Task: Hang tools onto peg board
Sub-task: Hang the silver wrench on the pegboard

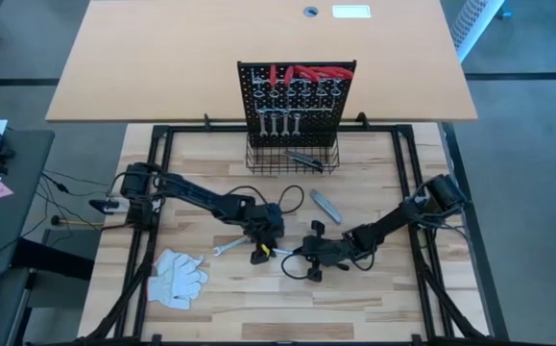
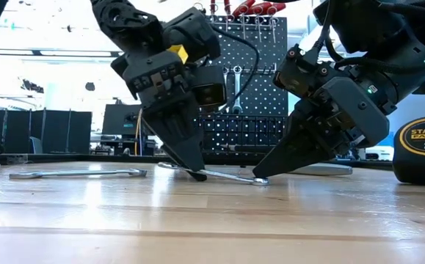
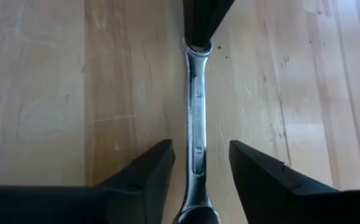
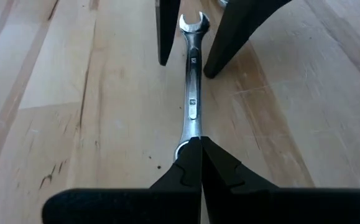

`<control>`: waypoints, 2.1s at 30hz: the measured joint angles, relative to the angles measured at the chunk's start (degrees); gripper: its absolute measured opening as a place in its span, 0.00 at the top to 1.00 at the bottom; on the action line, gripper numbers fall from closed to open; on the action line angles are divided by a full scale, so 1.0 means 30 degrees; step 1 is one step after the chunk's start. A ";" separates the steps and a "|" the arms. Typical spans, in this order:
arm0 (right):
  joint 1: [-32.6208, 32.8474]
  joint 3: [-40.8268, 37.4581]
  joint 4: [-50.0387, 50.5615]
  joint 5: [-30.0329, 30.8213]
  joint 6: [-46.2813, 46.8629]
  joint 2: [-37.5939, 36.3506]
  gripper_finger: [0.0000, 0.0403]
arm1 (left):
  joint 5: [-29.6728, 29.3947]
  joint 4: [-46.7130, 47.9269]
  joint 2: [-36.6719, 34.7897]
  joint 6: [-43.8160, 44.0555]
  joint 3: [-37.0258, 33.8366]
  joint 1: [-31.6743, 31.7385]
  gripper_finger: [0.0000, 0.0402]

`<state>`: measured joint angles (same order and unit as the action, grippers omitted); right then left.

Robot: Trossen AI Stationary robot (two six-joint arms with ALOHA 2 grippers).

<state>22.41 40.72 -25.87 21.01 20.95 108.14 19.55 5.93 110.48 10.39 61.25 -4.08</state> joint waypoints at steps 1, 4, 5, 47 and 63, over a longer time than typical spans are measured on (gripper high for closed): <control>0.0004 -0.0001 0.0000 -0.0005 -0.0002 0.0004 0.99 | -0.0009 0.0263 0.0007 -0.0026 0.0088 0.0000 0.61; 0.0007 0.0002 0.0001 -0.0005 0.0000 0.0003 0.99 | -0.0051 0.0826 0.0032 -0.0029 0.0337 0.0000 0.69; 0.0007 0.0002 0.0015 -0.0005 0.0000 0.0000 0.99 | -0.0051 0.0975 0.0036 -0.0029 0.0363 0.0000 0.72; 0.1939 0.0051 -0.9138 0.5556 -0.5021 -0.0501 0.59 | -1.1249 -2.6798 -0.6768 -0.1212 -1.2907 -0.4644 1.00; -0.0439 0.1981 -1.4938 0.1446 -0.8651 -0.0634 0.54 | -1.2781 -2.7299 -0.6783 -0.3887 -1.1879 -0.5923 0.99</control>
<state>21.10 46.67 -70.68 25.35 -5.00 106.24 -18.79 -75.96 90.13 -1.27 25.61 -21.85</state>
